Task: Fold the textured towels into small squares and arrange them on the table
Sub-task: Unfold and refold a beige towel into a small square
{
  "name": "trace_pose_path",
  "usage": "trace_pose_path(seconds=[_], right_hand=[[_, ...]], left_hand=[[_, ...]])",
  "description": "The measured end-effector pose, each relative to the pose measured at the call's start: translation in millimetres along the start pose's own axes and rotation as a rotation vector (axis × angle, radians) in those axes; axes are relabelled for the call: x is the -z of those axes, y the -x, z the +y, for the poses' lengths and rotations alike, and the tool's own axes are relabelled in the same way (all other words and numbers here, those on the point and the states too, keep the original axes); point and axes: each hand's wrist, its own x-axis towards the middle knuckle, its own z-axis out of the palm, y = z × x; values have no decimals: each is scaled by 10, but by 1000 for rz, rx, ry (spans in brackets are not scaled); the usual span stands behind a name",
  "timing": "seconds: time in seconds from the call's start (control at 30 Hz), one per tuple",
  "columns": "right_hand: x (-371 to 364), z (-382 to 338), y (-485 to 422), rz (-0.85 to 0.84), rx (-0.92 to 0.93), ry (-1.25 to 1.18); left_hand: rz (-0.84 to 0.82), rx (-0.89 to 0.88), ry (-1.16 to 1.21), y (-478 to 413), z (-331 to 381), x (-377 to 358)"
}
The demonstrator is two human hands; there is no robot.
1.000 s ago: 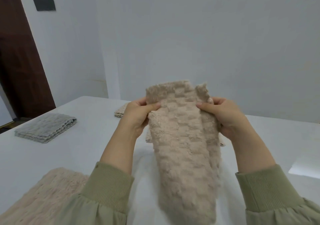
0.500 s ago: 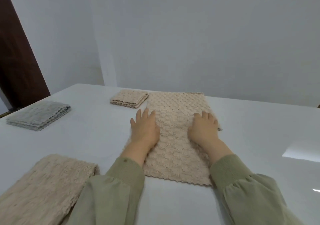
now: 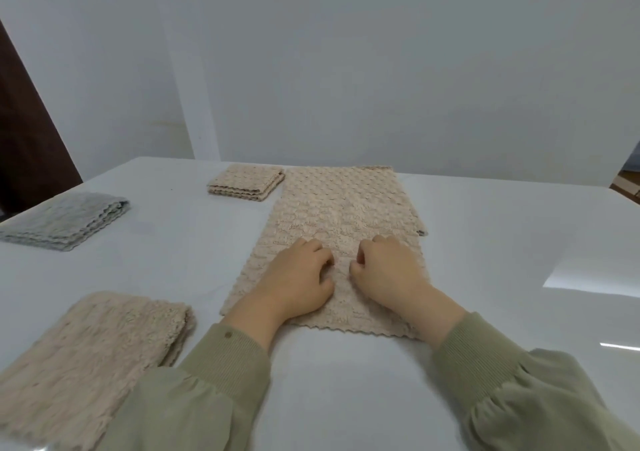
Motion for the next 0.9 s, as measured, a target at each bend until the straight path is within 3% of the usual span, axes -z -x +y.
trace_pose_path(seconds=[0.27, 0.43, 0.73, 0.9], right_hand=[[-19, 13, 169, 39, 23, 18], [-13, 32, 325, 129, 3, 116], [-68, 77, 517, 245, -41, 63], [-64, 112, 537, 176, -83, 66]], left_hand=[[-55, 141, 103, 148, 131, 78], [-101, 117, 173, 202, 253, 147], [133, 222, 110, 328, 343, 113], [226, 303, 137, 347, 223, 105]])
